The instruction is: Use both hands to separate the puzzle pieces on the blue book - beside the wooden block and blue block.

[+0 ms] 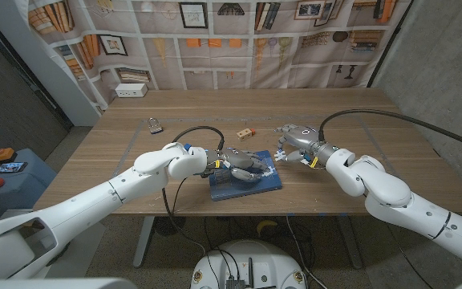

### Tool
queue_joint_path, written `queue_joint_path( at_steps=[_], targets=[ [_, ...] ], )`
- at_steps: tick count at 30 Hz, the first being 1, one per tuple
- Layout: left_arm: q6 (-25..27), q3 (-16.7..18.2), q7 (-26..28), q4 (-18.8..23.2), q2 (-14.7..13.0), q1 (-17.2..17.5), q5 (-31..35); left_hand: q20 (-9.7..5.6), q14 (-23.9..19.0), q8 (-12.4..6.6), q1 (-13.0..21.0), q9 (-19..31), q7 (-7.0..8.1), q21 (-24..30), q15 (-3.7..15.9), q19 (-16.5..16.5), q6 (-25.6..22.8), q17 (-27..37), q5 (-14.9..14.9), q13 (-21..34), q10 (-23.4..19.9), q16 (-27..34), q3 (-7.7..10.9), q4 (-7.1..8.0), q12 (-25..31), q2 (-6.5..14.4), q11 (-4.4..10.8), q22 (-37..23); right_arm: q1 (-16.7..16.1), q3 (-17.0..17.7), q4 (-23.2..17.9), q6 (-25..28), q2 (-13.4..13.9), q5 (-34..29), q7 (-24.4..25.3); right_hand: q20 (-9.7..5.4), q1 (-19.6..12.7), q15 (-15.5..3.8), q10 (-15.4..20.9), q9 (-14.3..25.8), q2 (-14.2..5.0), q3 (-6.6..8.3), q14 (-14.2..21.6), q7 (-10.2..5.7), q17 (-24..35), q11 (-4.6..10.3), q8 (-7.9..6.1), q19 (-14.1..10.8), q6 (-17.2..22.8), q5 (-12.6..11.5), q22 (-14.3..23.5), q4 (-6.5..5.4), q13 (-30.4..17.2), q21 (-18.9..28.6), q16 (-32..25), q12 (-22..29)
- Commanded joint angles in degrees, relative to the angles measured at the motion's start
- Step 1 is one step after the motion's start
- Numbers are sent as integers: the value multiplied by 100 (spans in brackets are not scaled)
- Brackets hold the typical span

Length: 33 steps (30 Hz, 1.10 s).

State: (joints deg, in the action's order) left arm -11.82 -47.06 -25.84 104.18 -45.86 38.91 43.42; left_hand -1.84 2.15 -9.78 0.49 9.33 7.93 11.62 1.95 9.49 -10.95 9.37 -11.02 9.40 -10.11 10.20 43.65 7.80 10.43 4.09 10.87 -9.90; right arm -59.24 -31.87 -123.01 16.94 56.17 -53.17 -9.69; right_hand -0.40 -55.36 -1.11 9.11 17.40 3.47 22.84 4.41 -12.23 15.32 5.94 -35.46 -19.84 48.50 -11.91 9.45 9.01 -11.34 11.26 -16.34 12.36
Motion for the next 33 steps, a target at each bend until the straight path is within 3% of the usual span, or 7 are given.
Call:
queue_joint_path(
  at_steps=[1, 13, 33],
  targets=[
    [-69, 57, 167, 17, -16, 15, 32, -352, -15, -58, 52, 54, -358, -12, 464, 127, -491, -1, 6, 44, -529, -20, 39, -8, 54, 536, -350, -12, 45, 104, -27, 48, 112, 32, -56, 17, -18, 4, 2, 26, -16, -30, 17, -62, 10, -16, -41, -49, 33, -19, 17, -12, -6, -21, -7, -11],
    [-109, 71, 200, 15, -2, 4, 40, -344, -51, -58, 74, 55, -368, -5, 468, 93, -493, -7, 10, 44, -521, -14, 36, -48, 49, 546, -359, -11, 128, 243, 77, 0, 180, 398, -112, 15, 15, -7, 6, 23, -30, -45, 17, -61, 17, -22, -27, -45, 5, -14, 18, -33, -7, -27, -5, -18],
    [-34, 155, 391, 147, -8, 94, 104, -345, -49, -41, 86, 57, -344, -10, 470, 80, -445, -4, 15, 45, -431, -25, 36, -81, 18, 556, -367, -11, 412, 68, 380, 16, 203, 381, -296, 10, 65, -16, -12, 17, -52, -68, 15, -61, 27, 6, -8, -77, -31, -4, 19, -58, -9, -21, -1, -37]
  ],
)
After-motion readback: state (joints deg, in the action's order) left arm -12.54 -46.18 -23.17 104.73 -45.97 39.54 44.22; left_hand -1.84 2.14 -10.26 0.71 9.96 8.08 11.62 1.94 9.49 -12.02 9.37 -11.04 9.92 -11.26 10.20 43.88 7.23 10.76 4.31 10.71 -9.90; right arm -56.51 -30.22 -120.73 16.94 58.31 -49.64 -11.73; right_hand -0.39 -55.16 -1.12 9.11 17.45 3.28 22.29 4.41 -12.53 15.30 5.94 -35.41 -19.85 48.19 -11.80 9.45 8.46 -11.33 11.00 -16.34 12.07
